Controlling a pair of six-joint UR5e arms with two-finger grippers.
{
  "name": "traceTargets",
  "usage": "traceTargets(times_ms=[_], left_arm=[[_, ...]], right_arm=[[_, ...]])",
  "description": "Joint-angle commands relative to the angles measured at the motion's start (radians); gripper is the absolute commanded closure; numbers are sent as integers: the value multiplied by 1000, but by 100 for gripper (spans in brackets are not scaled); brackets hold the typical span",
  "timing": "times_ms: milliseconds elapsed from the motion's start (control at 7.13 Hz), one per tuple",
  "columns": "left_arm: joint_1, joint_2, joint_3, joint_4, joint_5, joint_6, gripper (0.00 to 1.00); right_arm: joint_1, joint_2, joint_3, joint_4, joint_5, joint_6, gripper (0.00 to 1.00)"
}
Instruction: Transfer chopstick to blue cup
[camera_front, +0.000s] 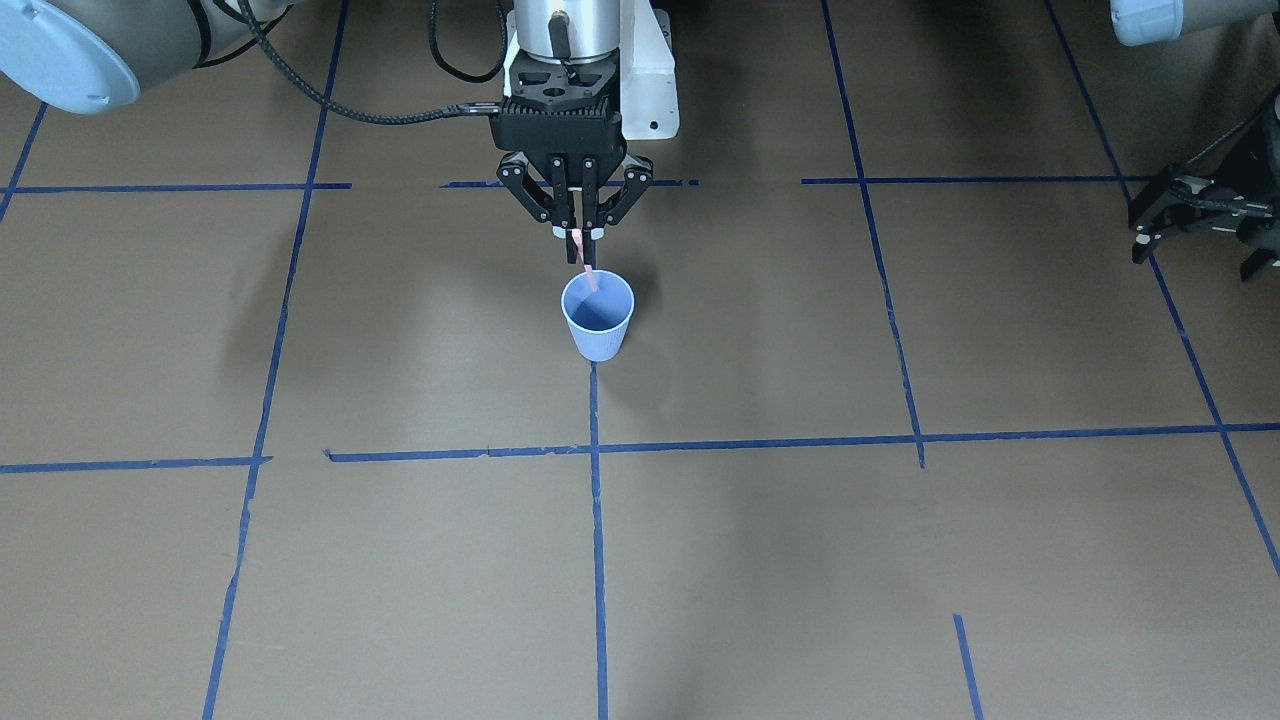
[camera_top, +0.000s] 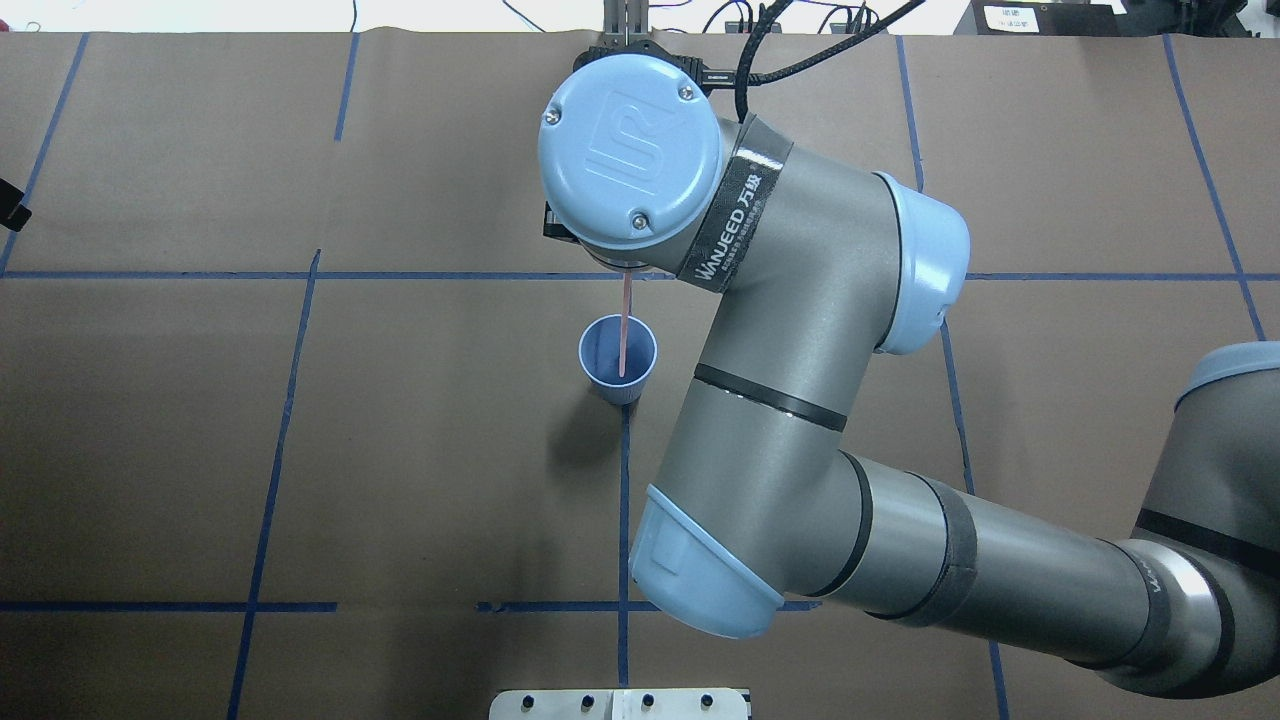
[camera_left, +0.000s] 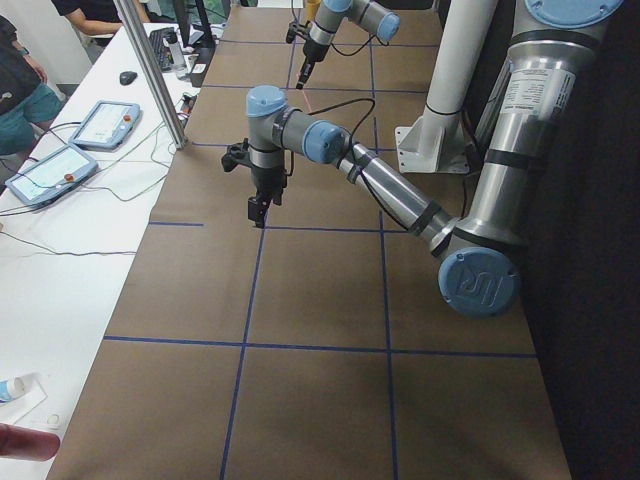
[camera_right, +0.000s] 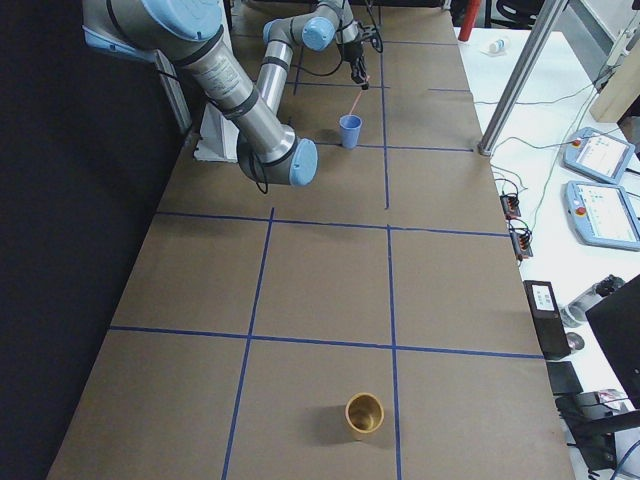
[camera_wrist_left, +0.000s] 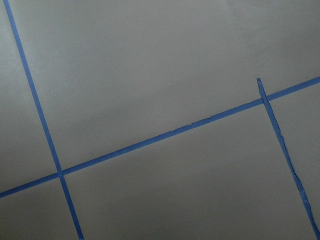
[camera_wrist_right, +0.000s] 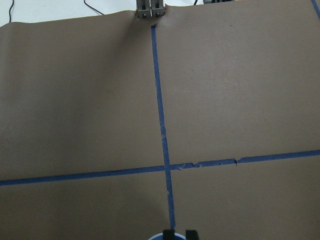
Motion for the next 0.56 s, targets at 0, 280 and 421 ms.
traceTargets(times_ms=[0,280,421], left_arm=[[0,1,2,-2,0,0,0],[0,1,3,0,2,0,0],[-1,1,6,-2,2,2,0]], right_arm=[[-7,2,8,-1,0,0,0],[-6,4,21,-2,9,0,0],[14,-2,58,-13,28,-3,0]])
